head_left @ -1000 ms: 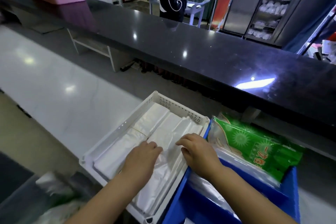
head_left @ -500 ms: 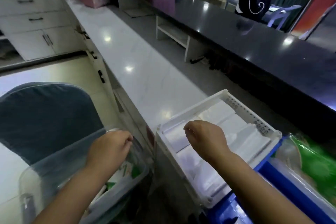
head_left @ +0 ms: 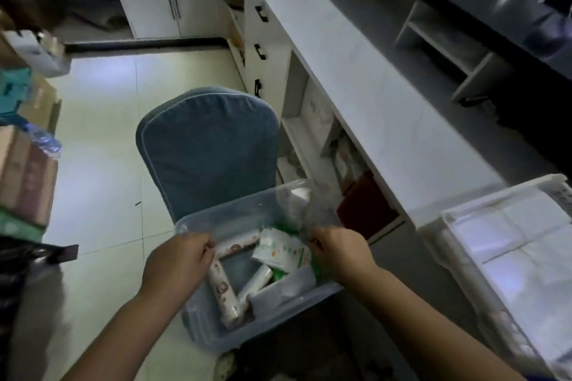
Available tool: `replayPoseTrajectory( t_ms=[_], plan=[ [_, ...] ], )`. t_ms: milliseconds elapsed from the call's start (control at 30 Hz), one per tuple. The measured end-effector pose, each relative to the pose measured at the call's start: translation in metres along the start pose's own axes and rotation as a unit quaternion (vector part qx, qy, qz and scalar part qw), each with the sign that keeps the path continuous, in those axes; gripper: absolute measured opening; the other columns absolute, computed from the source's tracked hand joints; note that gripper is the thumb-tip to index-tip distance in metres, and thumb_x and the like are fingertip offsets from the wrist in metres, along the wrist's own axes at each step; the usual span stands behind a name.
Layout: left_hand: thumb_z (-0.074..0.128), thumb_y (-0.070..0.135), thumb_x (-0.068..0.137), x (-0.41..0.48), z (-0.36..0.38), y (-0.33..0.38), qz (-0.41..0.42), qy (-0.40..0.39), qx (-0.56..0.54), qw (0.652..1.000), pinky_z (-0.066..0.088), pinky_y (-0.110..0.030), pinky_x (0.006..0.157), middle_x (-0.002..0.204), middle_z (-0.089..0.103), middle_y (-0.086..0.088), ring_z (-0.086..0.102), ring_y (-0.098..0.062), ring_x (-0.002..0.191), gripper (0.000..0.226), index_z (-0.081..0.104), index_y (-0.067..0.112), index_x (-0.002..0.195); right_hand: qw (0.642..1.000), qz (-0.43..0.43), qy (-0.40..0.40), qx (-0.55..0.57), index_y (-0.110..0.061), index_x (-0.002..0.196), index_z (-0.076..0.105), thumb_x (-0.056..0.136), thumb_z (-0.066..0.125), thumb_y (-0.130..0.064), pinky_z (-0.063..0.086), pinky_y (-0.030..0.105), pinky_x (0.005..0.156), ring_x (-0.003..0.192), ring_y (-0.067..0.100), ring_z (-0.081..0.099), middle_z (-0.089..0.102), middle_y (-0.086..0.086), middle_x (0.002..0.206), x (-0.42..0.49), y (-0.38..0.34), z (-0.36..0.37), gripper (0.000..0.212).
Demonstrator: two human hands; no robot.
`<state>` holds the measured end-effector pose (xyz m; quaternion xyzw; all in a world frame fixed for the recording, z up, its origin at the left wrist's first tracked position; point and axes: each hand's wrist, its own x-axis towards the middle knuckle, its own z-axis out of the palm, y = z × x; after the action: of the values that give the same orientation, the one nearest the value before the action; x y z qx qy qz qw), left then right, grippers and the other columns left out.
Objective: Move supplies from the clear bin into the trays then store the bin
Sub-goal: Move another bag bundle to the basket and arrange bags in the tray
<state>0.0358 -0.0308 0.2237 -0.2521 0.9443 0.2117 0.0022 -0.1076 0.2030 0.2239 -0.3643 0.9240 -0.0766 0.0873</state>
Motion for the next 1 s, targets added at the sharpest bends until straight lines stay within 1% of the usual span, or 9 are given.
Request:
replayPoseTrajectory(
  t_ms=[100, 233, 400, 467, 533, 600, 700, 833, 1000],
  plan=[
    [0.057, 0.028, 0.086, -0.003, 0.001, -0.035, -0.022, -0.021, -0.009, 0.999, 0.046, -0.027, 0.058, 0.089, 0.072, 0.005, 0.064, -0.017, 0.078, 0.012, 0.068, 0.031, 0.089, 0.996, 0.02, -0.084, -0.002, -0.018, 0.092, 0.063, 0.093, 0.041, -0.03, 0.044, 0.032, 0.066, 0.083, 0.025, 0.061, 0.068, 0.005, 0.093, 0.003, -0.011, 0.033, 0.025],
    [0.055, 0.026, 0.087, 0.001, 0.01, -0.062, -0.041, -0.049, -0.018, 0.998, 0.051, -0.03, 0.061, 0.085, 0.07, 0.007, 0.062, -0.014, 0.074, 0.013, 0.067, 0.028, 0.087, 0.985, 0.06, -0.164, 0.009, -0.014, 0.094, 0.065, 0.091, 0.045, -0.026, 0.036, 0.03, 0.063, 0.09, 0.031, 0.062, 0.069, 0.011, 0.1, 0.001, -0.009, 0.07, 0.023],
    [0.053, 0.026, 0.088, 0.009, 0.034, -0.076, -0.059, -0.076, -0.029, 0.995, 0.05, -0.03, 0.063, 0.088, 0.068, 0.007, 0.061, -0.014, 0.078, 0.014, 0.067, 0.025, 0.09, 0.961, 0.109, -0.239, 0.084, -0.009, 0.087, 0.065, 0.088, 0.05, -0.022, 0.041, 0.032, 0.065, 0.089, 0.03, 0.063, 0.07, 0.014, 0.095, 0.011, 0.001, 0.12, 0.02],
    [0.051, 0.025, 0.089, 0.009, 0.049, -0.082, -0.064, -0.1, -0.016, 0.993, 0.05, -0.031, 0.064, 0.087, 0.067, 0.006, 0.061, -0.015, 0.08, 0.016, 0.067, 0.025, 0.09, 0.949, 0.122, -0.267, 0.111, -0.013, 0.094, 0.066, 0.087, 0.053, -0.023, 0.044, 0.03, 0.07, 0.094, 0.028, 0.063, 0.07, 0.011, 0.1, 0.022, 0.003, 0.144, 0.018],
    [0.05, 0.025, 0.089, 0.01, 0.067, -0.087, -0.075, -0.121, -0.005, 0.99, 0.049, -0.031, 0.063, 0.086, 0.065, 0.006, 0.06, -0.015, 0.082, 0.016, 0.066, 0.025, 0.09, 0.937, 0.127, -0.304, 0.12, -0.02, 0.107, 0.064, 0.086, 0.053, -0.025, 0.046, 0.027, 0.079, 0.101, 0.025, 0.062, 0.069, 0.007, 0.109, 0.036, 0.007, 0.168, 0.024],
    [0.051, 0.027, 0.09, 0.011, 0.084, -0.088, -0.091, -0.137, 0.0, 0.986, 0.047, -0.03, 0.064, 0.09, 0.066, 0.006, 0.059, -0.015, 0.086, 0.016, 0.066, 0.027, 0.093, 0.924, 0.123, -0.339, 0.125, -0.021, 0.117, 0.058, 0.087, 0.053, -0.025, 0.045, 0.027, 0.088, 0.107, 0.025, 0.06, 0.065, 0.008, 0.119, 0.052, 0.014, 0.192, 0.031],
    [0.048, 0.027, 0.092, 0.02, 0.107, -0.085, -0.105, -0.161, -0.002, 0.981, 0.044, -0.029, 0.066, 0.097, 0.066, 0.005, 0.059, -0.016, 0.09, 0.018, 0.065, 0.027, 0.098, 0.922, 0.094, -0.361, 0.1, -0.016, 0.123, 0.054, 0.088, 0.055, -0.023, 0.044, 0.032, 0.096, 0.113, 0.027, 0.055, 0.058, 0.011, 0.126, 0.079, 0.026, 0.225, 0.036],
    [0.046, 0.029, 0.093, 0.041, 0.136, -0.079, -0.097, -0.179, -0.002, 0.979, 0.047, -0.029, 0.071, 0.102, 0.067, 0.003, 0.06, -0.016, 0.091, 0.022, 0.064, 0.026, 0.104, 0.919, 0.023, -0.394, -0.005, -0.012, 0.12, 0.049, 0.09, 0.052, -0.024, 0.045, 0.038, 0.094, 0.111, 0.029, 0.054, 0.054, 0.013, 0.125, 0.113, 0.038, 0.267, 0.033],
    [0.048, 0.03, 0.091, 0.065, 0.163, -0.079, -0.084, -0.157, -0.011, 0.984, 0.045, -0.029, 0.068, 0.103, 0.068, 0.002, 0.06, -0.019, 0.09, 0.022, 0.064, 0.026, 0.106, 0.871, -0.074, -0.475, -0.106, -0.016, 0.124, 0.046, 0.089, 0.054, -0.02, 0.042, 0.041, 0.098, 0.116, 0.028, 0.052, 0.054, 0.011, 0.129, 0.121, 0.048, 0.314, 0.036]
  ],
)
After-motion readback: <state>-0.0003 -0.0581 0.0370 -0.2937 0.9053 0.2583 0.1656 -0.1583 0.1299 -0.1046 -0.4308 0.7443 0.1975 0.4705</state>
